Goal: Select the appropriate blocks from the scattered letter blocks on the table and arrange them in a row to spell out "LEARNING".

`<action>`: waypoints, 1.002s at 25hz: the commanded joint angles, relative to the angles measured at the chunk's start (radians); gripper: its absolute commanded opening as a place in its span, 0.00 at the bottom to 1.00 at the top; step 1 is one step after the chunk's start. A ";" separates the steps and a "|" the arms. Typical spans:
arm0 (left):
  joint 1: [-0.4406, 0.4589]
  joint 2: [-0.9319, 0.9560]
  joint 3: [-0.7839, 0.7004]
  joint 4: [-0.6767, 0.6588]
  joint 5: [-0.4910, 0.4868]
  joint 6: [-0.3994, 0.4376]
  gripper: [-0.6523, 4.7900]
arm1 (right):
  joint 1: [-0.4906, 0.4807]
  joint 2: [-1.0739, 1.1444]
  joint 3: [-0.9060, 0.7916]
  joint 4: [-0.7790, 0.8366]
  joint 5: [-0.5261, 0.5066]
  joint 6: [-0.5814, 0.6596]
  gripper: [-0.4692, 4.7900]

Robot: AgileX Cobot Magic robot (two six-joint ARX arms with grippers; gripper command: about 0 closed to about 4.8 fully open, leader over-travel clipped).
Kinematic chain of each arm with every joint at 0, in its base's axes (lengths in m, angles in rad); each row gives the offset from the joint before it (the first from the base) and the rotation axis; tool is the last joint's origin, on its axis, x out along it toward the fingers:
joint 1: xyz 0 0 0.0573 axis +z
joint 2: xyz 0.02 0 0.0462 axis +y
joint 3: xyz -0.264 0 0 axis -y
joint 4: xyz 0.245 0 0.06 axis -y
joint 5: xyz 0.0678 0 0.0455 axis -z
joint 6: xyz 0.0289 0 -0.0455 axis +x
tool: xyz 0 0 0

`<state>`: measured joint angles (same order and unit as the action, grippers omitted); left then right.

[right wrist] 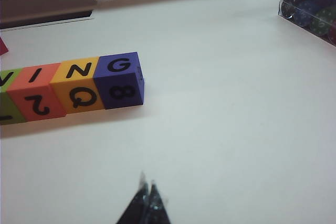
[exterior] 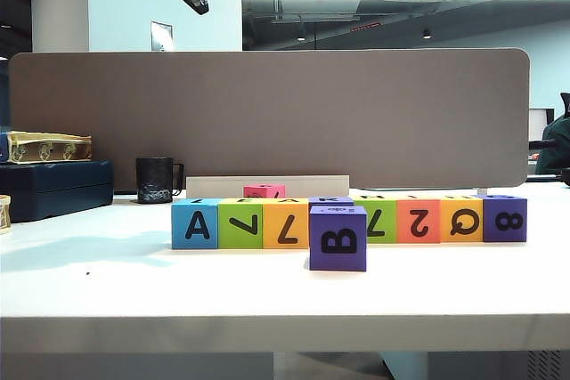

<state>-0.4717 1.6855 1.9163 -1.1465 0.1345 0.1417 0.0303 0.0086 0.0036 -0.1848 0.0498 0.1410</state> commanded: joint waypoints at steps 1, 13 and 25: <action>-0.002 -0.005 0.002 0.012 0.000 0.000 0.11 | -0.001 -0.011 -0.003 0.002 0.002 -0.019 0.09; -0.002 -0.005 0.002 0.042 0.000 0.000 0.11 | -0.001 -0.010 -0.003 0.004 0.000 -0.048 0.09; -0.002 -0.005 0.002 0.042 0.000 0.000 0.11 | -0.001 -0.010 -0.002 0.004 0.000 -0.048 0.09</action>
<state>-0.4717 1.6855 1.9163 -1.1164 0.1341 0.1417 0.0303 0.0090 0.0036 -0.1848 0.0498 0.0956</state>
